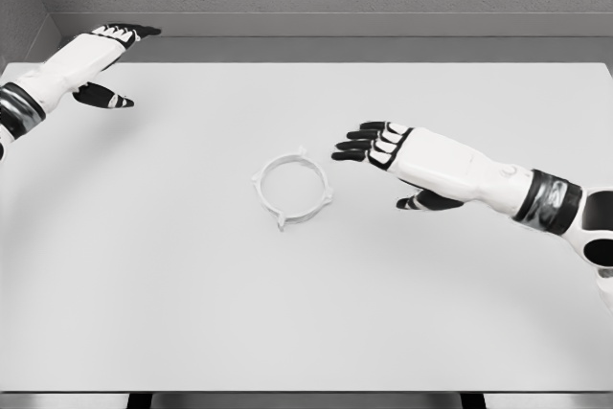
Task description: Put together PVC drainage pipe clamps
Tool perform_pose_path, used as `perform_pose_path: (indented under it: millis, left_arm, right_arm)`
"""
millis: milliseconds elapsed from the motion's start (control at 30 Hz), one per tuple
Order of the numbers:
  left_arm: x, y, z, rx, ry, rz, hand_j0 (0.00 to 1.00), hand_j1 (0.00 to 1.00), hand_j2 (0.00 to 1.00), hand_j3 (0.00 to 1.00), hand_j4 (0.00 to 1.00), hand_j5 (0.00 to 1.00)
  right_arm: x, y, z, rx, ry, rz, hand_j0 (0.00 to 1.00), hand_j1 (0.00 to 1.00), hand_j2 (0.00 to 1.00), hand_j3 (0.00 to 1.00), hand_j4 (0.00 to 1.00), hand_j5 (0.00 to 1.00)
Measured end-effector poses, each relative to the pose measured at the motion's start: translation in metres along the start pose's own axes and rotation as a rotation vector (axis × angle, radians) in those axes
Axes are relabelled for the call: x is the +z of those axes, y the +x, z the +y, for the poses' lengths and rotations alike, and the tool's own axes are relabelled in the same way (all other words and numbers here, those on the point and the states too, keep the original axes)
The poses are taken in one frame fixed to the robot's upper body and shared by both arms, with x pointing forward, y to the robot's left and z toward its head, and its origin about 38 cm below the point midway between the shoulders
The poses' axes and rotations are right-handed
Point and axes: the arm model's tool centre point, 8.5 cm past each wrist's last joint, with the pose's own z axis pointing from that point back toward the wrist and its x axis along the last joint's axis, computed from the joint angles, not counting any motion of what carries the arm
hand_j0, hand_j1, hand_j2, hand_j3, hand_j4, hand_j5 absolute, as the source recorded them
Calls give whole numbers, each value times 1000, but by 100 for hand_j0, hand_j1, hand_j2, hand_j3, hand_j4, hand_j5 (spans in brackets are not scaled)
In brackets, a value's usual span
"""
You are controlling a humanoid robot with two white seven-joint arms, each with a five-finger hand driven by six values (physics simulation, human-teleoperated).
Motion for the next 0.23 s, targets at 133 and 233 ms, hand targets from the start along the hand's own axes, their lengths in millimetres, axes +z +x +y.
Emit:
perform_pose_path:
  millis: [133,233]
  left_arm:
    - [0,-1,2,-2,4,3,100,100,100,100,100,100]
    - [0,-1,3,-1,6,4,100,100,100,100,100,100]
  right_arm:
    - [39,-17,-21,25,-20,91,100,100,100,100,100,100]
    - [51,-22,-32,47,-32,120,100,100,100,100,100,100]
